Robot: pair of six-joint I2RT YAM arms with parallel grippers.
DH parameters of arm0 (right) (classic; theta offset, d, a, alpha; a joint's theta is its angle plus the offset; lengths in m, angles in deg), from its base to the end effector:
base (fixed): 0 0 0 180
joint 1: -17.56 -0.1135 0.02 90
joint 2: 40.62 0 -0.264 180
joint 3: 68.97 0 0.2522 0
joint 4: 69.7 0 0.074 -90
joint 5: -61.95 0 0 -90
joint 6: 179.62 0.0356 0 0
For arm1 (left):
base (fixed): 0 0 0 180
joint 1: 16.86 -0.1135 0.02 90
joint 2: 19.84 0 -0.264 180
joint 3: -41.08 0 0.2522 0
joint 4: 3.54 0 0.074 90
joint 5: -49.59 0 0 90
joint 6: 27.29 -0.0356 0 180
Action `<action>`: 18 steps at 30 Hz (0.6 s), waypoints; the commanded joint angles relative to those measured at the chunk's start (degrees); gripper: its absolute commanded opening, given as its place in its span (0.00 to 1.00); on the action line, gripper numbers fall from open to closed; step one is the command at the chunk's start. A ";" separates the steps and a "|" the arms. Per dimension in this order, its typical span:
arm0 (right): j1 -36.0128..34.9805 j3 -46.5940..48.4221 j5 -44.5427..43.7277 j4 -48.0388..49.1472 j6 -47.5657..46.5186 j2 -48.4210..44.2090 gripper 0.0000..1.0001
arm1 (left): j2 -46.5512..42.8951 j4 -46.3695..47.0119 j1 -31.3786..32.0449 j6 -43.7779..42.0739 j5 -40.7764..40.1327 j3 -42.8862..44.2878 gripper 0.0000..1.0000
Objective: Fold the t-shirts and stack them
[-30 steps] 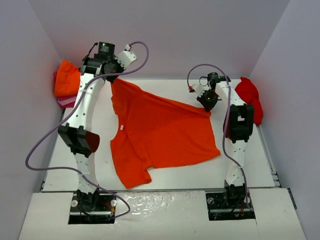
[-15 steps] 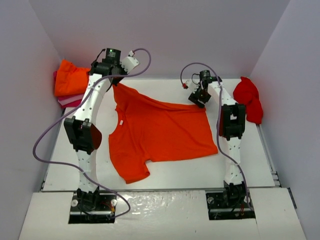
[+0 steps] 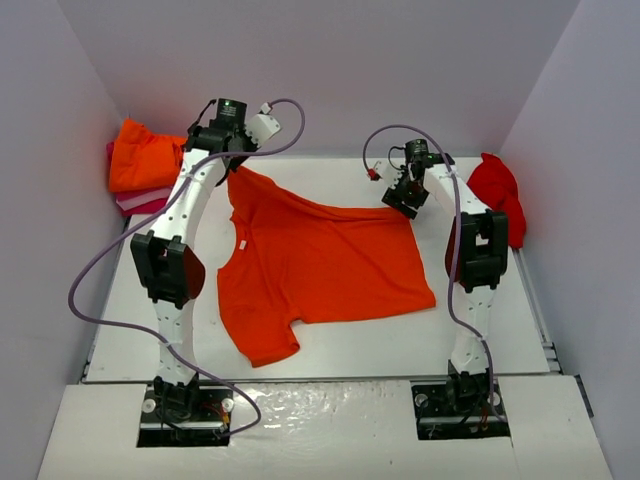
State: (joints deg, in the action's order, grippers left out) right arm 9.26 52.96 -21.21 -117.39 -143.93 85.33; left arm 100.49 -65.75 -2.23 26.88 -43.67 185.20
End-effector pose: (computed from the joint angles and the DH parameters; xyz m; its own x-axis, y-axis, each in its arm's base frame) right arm 0.4885 0.0756 0.2237 -0.2774 -0.8554 -0.4374 -0.7570 0.4749 -0.4487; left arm 0.4552 -0.1167 0.3750 -0.3651 0.6993 -0.6145 0.5215 0.7004 0.4873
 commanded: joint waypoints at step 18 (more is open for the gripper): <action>-4.30 -0.73 1.56 0.53 -1.68 -1.08 0.56 | -2.47 4.33 1.63 -0.55 -3.16 -0.84 0.00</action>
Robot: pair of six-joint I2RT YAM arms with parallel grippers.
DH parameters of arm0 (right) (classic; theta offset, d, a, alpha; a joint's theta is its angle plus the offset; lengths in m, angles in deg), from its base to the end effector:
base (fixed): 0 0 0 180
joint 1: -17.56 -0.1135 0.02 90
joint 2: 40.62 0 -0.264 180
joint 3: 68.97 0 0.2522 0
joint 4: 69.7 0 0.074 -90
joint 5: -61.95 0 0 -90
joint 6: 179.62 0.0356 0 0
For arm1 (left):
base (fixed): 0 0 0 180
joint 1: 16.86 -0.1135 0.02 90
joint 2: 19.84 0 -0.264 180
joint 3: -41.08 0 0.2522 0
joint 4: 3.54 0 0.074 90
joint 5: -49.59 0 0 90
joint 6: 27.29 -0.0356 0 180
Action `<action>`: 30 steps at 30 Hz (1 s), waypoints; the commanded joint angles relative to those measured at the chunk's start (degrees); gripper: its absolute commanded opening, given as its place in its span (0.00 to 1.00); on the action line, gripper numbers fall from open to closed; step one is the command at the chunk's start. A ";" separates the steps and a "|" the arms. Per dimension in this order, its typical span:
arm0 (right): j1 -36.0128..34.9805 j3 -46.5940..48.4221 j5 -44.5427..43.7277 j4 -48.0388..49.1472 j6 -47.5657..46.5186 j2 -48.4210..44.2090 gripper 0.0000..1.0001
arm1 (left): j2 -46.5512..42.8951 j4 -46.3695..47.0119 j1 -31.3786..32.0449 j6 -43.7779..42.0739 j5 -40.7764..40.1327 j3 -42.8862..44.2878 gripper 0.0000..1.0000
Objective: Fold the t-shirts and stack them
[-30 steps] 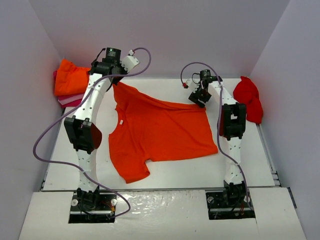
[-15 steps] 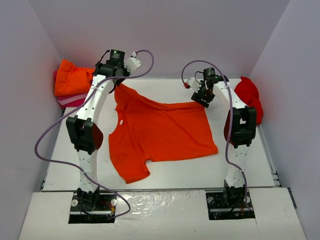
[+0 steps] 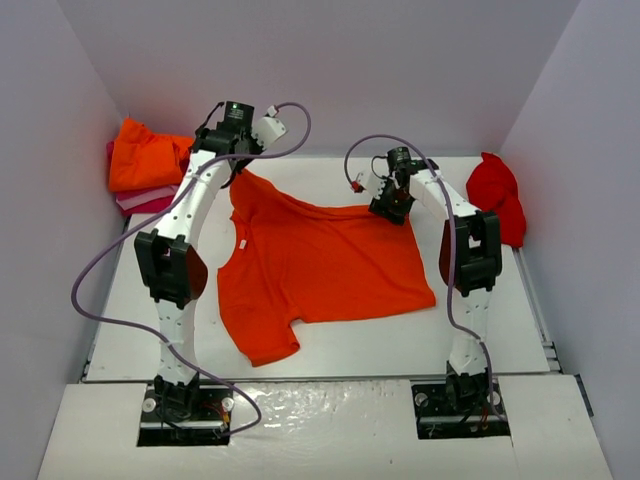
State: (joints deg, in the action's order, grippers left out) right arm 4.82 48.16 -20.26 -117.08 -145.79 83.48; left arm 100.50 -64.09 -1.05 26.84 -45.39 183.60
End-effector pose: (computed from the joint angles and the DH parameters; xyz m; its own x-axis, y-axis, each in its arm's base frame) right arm 0.4691 0.1110 0.2127 -0.1957 -0.8881 -0.4160 -0.8229 0.3795 -0.4228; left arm 0.4557 -0.1258 0.3686 -0.3633 0.7096 -0.6038 0.5168 0.6927 0.5031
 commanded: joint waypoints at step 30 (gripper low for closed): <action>2.98 12.74 0.40 0.12 1.51 10.02 0.17 | -1.77 2.85 0.45 -1.13 -2.40 -0.19 0.00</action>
State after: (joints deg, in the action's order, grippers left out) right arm 7.44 58.83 -20.15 -116.86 -144.90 94.01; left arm 100.50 -63.71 -1.05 26.57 -46.31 183.28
